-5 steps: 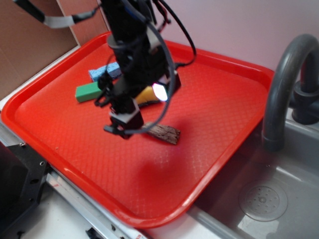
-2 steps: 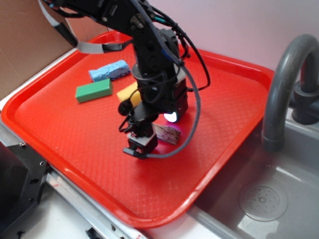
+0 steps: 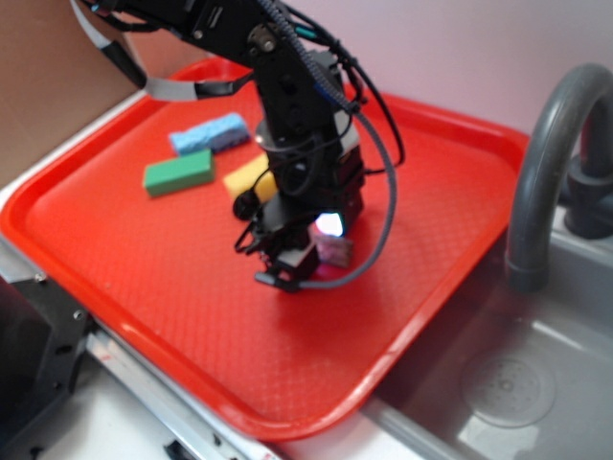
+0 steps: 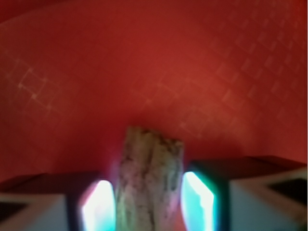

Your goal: Grab the wood chip.

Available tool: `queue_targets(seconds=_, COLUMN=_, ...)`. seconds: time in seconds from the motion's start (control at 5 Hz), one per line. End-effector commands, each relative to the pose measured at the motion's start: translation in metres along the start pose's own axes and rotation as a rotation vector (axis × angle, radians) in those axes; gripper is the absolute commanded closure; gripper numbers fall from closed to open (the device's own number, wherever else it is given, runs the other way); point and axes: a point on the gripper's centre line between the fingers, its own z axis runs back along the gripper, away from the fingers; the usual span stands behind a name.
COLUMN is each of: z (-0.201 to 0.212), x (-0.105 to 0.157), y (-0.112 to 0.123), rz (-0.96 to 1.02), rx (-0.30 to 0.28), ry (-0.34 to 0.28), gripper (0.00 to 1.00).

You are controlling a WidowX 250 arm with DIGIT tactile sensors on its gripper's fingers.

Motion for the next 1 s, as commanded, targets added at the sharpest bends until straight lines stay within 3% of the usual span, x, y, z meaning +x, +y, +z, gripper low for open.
queue_targets(seconds=0.0, z=-0.005, x=0.01, y=-0.019, rz=-0.035, rx=-0.033, ry=0.063, gripper=1.0)
queue_targets(seconds=0.2, z=0.013, x=0.002, y=-0.012, rz=0.049, rx=-0.012, ry=0.057, gripper=1.0)
queue_targets(seconds=0.6, z=0.113, x=-0.035, y=-0.002, rz=0.547, rx=0.071, ry=0.001, gripper=1.0)
queue_targets(seconds=0.8, z=0.161, x=-0.057, y=-0.012, rz=0.799, rx=0.008, ry=-0.072, gripper=1.0)
